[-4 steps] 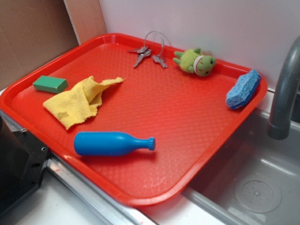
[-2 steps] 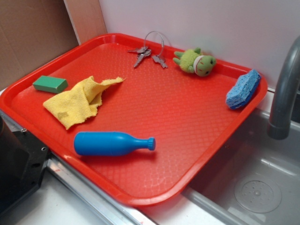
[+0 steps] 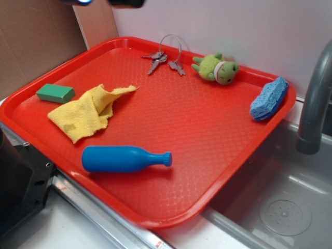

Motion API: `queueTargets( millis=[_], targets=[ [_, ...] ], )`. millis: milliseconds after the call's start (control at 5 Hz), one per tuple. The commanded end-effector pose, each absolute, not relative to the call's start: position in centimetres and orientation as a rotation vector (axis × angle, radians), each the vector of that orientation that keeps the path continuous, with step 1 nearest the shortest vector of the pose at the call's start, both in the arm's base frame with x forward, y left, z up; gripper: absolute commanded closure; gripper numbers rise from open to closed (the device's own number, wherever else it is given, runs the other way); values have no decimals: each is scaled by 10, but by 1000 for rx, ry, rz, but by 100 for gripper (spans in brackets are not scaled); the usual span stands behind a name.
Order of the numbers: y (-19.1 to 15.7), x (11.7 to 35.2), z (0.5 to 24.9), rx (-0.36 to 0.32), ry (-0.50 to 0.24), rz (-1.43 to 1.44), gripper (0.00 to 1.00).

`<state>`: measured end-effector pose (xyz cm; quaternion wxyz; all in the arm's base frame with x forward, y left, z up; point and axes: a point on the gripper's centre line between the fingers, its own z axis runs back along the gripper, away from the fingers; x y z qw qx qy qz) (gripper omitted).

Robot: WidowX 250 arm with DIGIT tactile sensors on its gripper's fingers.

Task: Grab the blue sponge.

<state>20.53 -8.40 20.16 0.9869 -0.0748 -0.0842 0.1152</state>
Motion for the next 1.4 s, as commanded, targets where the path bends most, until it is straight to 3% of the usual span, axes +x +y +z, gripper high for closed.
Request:
queueTargets(
  millis=[0,200,600,800,1200],
  targets=[
    [-83,213,218,-180,-217,245,0],
    [-83,213,218,-180,-217,245,0],
    [-141,264,169,-195,-230,170,0],
    [-149,287,135,-188,-222,206,0],
    [-155,301,97,-129,-181,213,0]
  ],
)
